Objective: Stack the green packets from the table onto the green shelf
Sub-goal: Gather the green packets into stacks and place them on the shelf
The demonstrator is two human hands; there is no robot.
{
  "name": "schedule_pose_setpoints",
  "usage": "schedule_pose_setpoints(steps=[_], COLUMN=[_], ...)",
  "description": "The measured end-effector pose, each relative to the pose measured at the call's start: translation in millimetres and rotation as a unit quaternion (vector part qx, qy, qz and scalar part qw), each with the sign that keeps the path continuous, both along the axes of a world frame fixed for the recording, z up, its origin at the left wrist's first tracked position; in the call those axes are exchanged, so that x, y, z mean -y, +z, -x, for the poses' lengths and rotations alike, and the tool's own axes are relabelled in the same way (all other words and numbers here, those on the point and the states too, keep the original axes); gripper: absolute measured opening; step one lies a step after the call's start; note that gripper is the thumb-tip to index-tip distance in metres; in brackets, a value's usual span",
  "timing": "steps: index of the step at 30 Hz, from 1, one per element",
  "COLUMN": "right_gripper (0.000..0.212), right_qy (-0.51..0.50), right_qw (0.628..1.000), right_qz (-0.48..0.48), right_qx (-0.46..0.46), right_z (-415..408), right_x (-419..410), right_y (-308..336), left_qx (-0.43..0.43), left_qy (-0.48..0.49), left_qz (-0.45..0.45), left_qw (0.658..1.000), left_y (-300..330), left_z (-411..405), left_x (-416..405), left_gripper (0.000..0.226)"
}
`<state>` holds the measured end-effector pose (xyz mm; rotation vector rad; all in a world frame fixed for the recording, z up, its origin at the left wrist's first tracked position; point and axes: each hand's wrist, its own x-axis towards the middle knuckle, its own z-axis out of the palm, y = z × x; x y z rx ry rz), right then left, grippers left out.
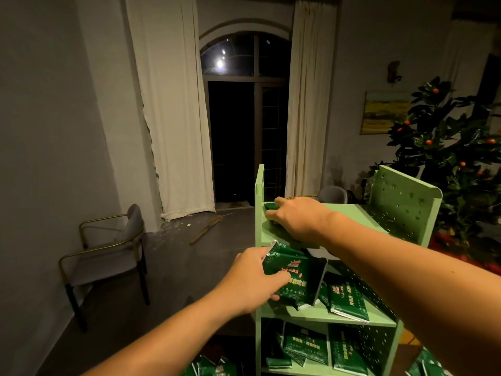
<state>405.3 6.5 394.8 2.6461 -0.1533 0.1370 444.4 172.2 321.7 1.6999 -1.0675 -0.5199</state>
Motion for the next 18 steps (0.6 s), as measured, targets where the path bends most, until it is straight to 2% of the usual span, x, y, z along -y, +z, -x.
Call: schedule_pose_setpoints(steps=[3, 5, 6, 7, 9, 10, 12, 13, 15, 18], right_gripper=[0.028, 0.031, 0.031, 0.031, 0.030, 0.030, 0.032, 0.034, 0.035, 0.034], right_qy=[0.018, 0.007, -0.005, -0.016, -0.018, -0.012, 0.020, 0.030, 0.031, 0.015], right_qw=[0.976, 0.920, 0.869, 0.803, 0.662, 0.607, 0.543, 0.533, 0.551, 0.574], right_qz=[-0.171, -0.318, -0.410, -0.509, -0.674, -0.726, -0.791, -0.807, -0.810, -0.801], right_qx=[0.132, 0.231, 0.276, 0.308, 0.329, 0.324, 0.282, 0.252, 0.199, 0.170], right_z=[16.9, 34.5, 43.7, 55.1, 75.7, 88.9, 111.2, 118.4, 133.6, 138.3], right_x=[18.7, 32.7, 37.8, 41.3, 44.4, 48.0, 55.1, 57.1, 61.6, 63.0], right_y=[-0.7, 5.7, 10.4, 16.7, 30.1, 37.4, 47.3, 49.8, 49.7, 40.4], left_qx=[-0.005, -0.018, -0.034, -0.057, -0.108, -0.134, -0.190, -0.215, -0.267, -0.348], left_qy=[0.007, 0.013, 0.020, 0.027, 0.047, 0.059, 0.084, 0.093, 0.092, 0.034], left_qz=[0.013, 0.026, 0.037, 0.051, 0.086, 0.106, 0.142, 0.154, 0.168, 0.186], left_qw=[1.000, 0.999, 0.999, 0.997, 0.989, 0.983, 0.968, 0.960, 0.944, 0.918], left_y=[1.2, 3.5, 4.9, 7.5, 14.8, 19.8, 31.4, 36.3, 46.9, 55.5], left_z=[2.9, 7.1, 8.8, 12.7, 17.5, 20.9, 23.9, 22.2, 24.6, 31.1], left_x=[2.0, 5.6, 7.7, 10.3, 12.5, 14.7, 15.9, 15.5, 20.9, 31.3], left_gripper=[0.015, 0.019, 0.021, 0.021, 0.020, 0.020, 0.019, 0.015, 0.013, 0.030])
